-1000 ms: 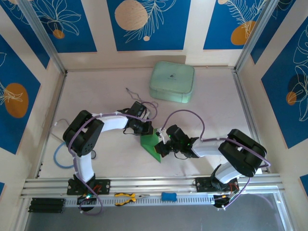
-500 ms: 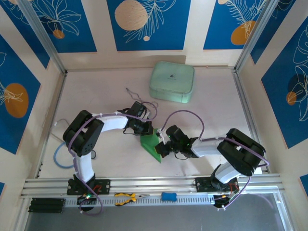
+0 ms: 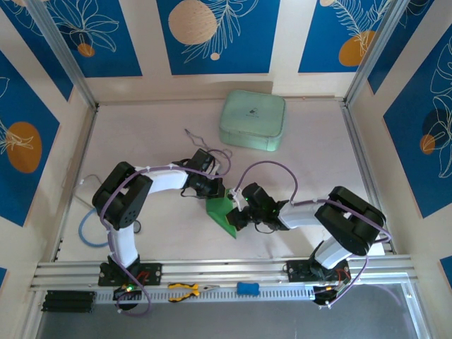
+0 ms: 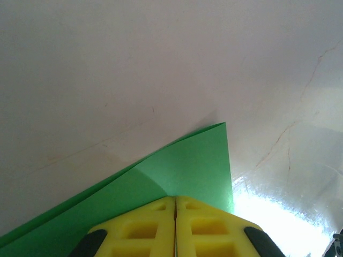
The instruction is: Fold a paper plane with a square sheet of paper (pick it up from the middle)
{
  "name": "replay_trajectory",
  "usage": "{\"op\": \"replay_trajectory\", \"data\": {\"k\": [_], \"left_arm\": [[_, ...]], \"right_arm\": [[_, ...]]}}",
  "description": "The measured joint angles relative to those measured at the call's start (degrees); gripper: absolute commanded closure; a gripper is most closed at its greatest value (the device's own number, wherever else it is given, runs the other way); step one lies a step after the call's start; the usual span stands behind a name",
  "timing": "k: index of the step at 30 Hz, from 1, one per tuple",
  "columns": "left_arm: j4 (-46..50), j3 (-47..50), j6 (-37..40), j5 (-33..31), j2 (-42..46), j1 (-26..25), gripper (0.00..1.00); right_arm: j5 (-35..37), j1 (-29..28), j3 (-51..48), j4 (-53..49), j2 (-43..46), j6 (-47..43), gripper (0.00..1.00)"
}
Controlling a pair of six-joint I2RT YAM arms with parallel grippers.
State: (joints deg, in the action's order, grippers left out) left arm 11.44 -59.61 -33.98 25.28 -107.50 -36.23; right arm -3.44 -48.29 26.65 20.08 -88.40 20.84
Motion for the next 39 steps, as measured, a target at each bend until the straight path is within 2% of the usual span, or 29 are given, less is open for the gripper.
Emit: {"op": "replay_trajectory", "data": {"k": [39], "left_arm": [[-0.33,0.22,-0.02,0.04,0.02,0.0,0.91]], "right_arm": [[0.48,0.33,-0.02,-0.02,1.14,0.04,0.96]]}}
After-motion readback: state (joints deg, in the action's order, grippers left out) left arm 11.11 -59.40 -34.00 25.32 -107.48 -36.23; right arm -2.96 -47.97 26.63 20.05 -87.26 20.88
